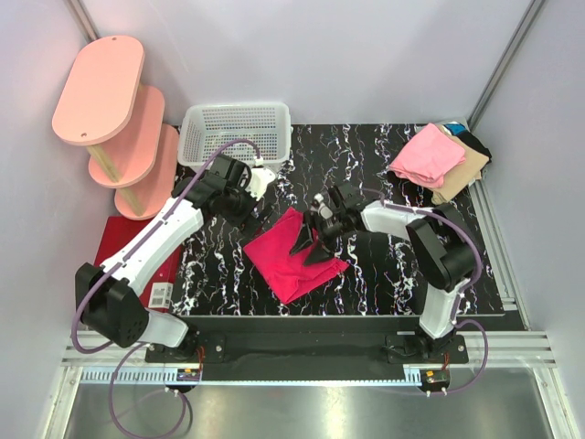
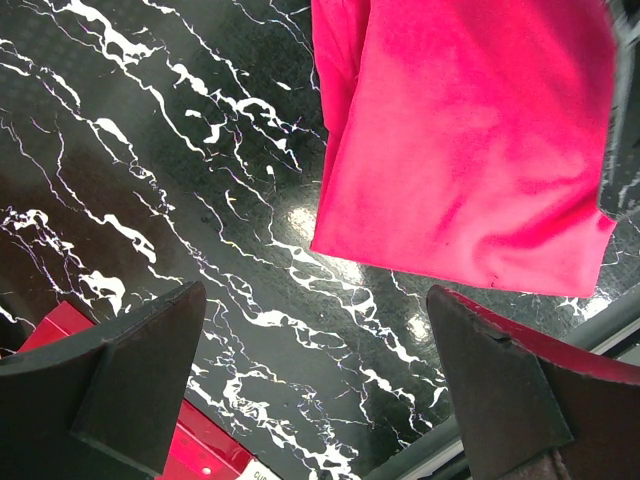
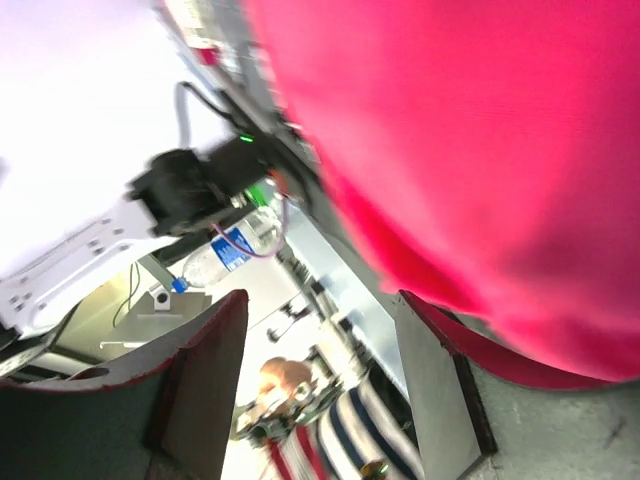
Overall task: Fold and stack the t-shirts
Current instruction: Smooth out wrinkles on the folded tshirt
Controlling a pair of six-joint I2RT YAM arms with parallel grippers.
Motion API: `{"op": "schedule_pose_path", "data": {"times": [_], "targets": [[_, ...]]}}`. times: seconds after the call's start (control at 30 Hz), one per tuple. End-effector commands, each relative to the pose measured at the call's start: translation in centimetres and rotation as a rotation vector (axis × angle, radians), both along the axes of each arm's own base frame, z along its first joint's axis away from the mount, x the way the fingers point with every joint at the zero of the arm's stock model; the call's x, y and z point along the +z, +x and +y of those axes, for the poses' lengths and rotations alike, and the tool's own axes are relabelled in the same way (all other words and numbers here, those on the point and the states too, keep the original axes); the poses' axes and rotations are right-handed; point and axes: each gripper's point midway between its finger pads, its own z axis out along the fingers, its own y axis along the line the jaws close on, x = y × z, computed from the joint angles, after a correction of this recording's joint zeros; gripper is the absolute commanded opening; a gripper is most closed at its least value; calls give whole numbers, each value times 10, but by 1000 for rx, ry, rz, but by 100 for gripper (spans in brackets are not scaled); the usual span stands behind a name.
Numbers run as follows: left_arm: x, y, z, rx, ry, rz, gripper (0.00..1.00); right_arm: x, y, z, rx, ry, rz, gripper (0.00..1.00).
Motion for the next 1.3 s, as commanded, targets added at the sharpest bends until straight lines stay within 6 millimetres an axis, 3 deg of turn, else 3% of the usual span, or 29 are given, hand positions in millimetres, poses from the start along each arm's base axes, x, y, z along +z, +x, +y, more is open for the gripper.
{"op": "schedule_pose_path", "data": {"times": [0.0, 0.17, 0.27, 0.47, 0.53, 0.57, 0.63, 0.67, 0.8, 0.83, 0.9, 0.93, 1.0, 1.03, 1.27], "targets": [[13, 5, -1, -5, -16, -57, 99, 61, 23, 16, 4, 100, -160, 69], [11, 3, 7, 18, 5, -64, 99, 37, 15, 32, 55, 110, -106, 69], [15, 0, 12, 29, 0, -78, 99, 7, 8, 37, 86, 85, -65, 69], [34, 6, 31, 78, 17, -150, 99, -38, -2, 28, 131, 7, -4, 69], [38, 6, 35, 85, 13, -165, 99, -37, -1, 25, 147, 5, -29, 70], [41, 5, 40, 95, 11, -175, 99, -27, 1, 26, 147, 16, -53, 71], [42, 3, 45, 106, 12, -178, 99, -13, 12, 22, 127, 32, -101, 73], [42, 1, 48, 109, 14, -174, 99, 4, 21, 21, 111, 53, -139, 74], [38, -4, 54, 116, 24, -166, 99, 38, 59, -3, 5, 89, -225, 77], [37, -7, 56, 119, 28, -163, 99, 49, 78, -21, -56, 96, -253, 77], [36, -9, 56, 116, 27, -156, 99, 54, 97, -41, -119, 87, -282, 78], [35, -11, 57, 116, 30, -151, 99, 52, 113, -57, -175, 59, -305, 80], [36, -12, 57, 118, 27, -149, 99, 40, 124, -71, -213, 24, -309, 80], [37, -13, 57, 115, 26, -147, 99, 23, 131, -80, -237, -14, -287, 80], [42, -19, 55, 95, 11, -130, 99, -40, 127, -92, -240, -133, -209, 81]]}}
